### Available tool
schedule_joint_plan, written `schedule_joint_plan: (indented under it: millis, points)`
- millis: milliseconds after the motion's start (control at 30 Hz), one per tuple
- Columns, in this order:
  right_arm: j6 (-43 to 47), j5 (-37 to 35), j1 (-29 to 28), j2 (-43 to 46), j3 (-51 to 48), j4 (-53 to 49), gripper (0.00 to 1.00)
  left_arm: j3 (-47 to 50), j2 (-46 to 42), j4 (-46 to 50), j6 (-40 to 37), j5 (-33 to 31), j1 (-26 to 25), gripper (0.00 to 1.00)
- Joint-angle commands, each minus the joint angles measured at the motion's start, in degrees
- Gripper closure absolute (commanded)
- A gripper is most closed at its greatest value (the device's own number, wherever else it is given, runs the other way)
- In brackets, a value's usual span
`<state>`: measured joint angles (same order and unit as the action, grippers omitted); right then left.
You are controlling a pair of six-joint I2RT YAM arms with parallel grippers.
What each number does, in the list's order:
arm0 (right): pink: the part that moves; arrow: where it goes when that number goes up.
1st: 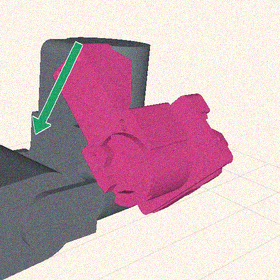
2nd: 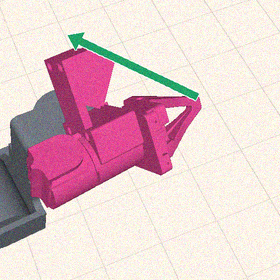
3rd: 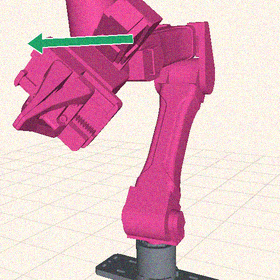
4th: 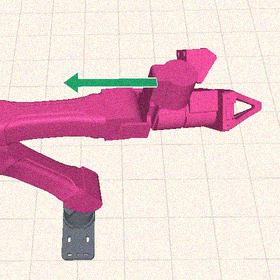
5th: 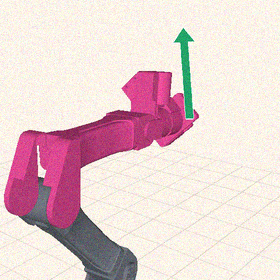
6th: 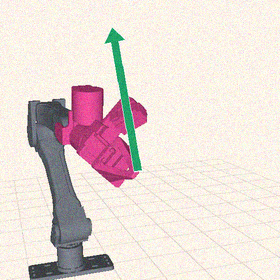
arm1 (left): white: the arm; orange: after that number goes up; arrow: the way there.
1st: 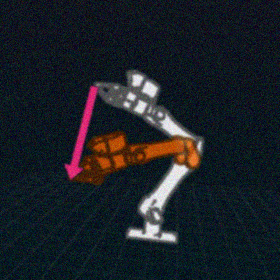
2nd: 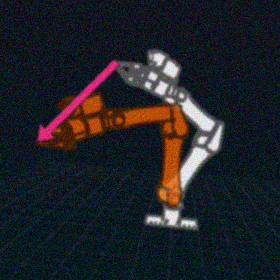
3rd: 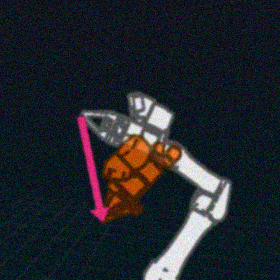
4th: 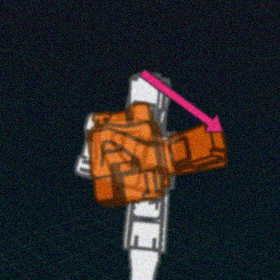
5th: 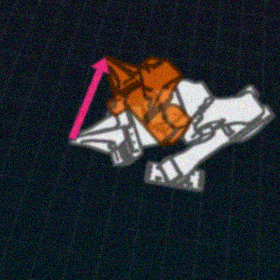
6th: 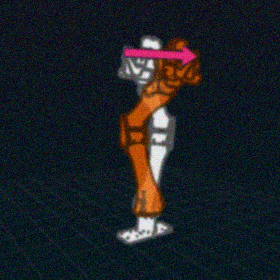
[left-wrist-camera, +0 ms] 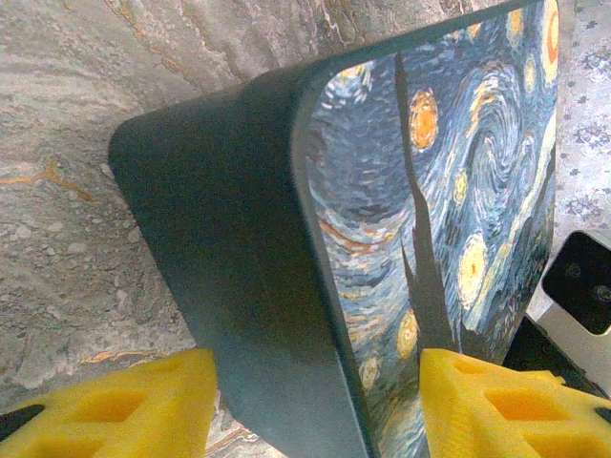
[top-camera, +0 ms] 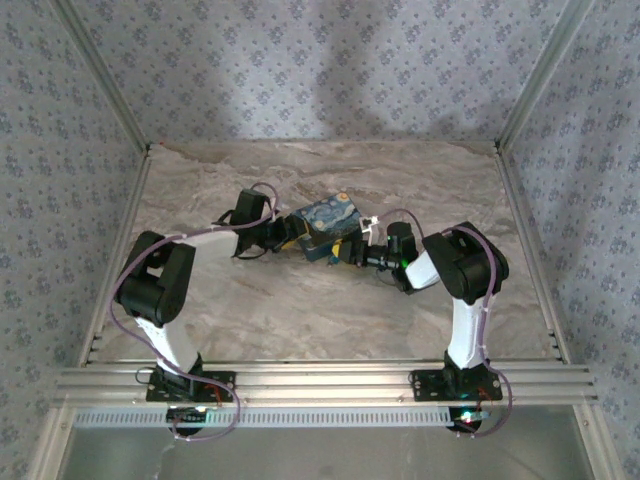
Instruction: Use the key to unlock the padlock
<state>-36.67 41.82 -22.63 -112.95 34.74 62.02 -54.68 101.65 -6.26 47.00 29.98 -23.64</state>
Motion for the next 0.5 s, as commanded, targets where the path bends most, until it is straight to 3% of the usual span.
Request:
schedule_joint_plan:
  millis: [0,467]
  points:
    - [0.1,0.9,0.1,-0.4,-0.1,0.6,0.7,1.5,-0.2,3.1,0.0,-2.4,-0.4,0.43]
    - [2.5,-1.1,0.2,-0.1,-0.6,-2.0,0.96,1.8,-0.7,3.3,-0.2,-2.7,-0.4,0.43]
